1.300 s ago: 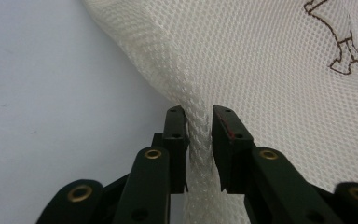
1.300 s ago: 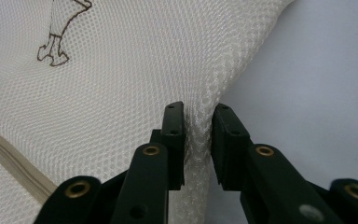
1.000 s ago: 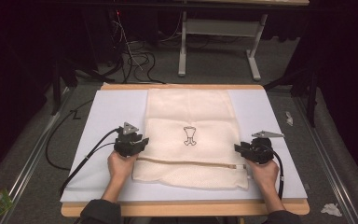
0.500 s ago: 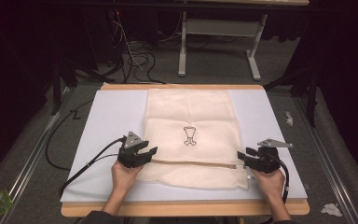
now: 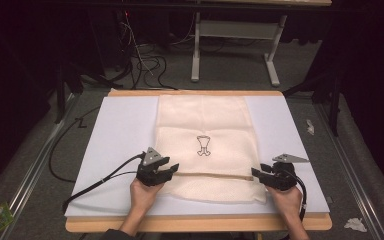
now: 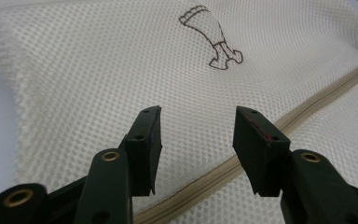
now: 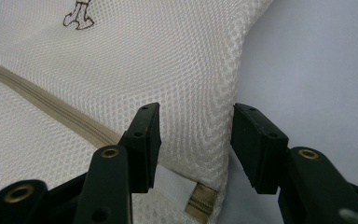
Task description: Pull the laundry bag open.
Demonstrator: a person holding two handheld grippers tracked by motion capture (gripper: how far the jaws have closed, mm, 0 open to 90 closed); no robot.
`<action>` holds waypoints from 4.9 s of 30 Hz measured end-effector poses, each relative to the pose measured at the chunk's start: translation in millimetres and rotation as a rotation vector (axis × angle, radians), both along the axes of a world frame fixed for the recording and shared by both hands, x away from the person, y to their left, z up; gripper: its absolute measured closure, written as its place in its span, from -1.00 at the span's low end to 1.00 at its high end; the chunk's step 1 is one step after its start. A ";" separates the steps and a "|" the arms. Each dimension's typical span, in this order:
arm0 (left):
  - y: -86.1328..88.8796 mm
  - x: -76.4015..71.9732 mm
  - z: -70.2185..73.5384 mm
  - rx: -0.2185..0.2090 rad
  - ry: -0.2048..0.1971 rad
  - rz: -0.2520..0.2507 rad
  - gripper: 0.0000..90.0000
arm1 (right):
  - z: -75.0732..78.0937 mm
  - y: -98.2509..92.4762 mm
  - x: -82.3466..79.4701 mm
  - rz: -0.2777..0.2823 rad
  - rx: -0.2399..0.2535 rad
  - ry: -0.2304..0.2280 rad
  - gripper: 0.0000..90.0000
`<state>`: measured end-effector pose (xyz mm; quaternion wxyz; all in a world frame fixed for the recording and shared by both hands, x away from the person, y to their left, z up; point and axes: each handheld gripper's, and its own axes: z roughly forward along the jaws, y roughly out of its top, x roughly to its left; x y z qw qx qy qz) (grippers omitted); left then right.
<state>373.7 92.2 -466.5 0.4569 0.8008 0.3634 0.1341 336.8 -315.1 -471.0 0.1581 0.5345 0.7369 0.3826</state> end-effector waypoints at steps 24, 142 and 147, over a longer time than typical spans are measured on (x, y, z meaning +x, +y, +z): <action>-65.0 9.1 -6.5 0.026 0.015 -0.077 0.12 | -3.8 17.7 15.3 0.042 -0.039 0.037 0.21; -172.4 -19.5 1.5 0.028 0.053 -0.334 0.37 | 29.8 32.8 22.5 0.190 0.147 -0.042 0.95; -170.2 -23.5 5.6 0.038 0.035 -0.338 0.35 | 28.8 30.8 21.8 0.191 0.145 -0.043 0.95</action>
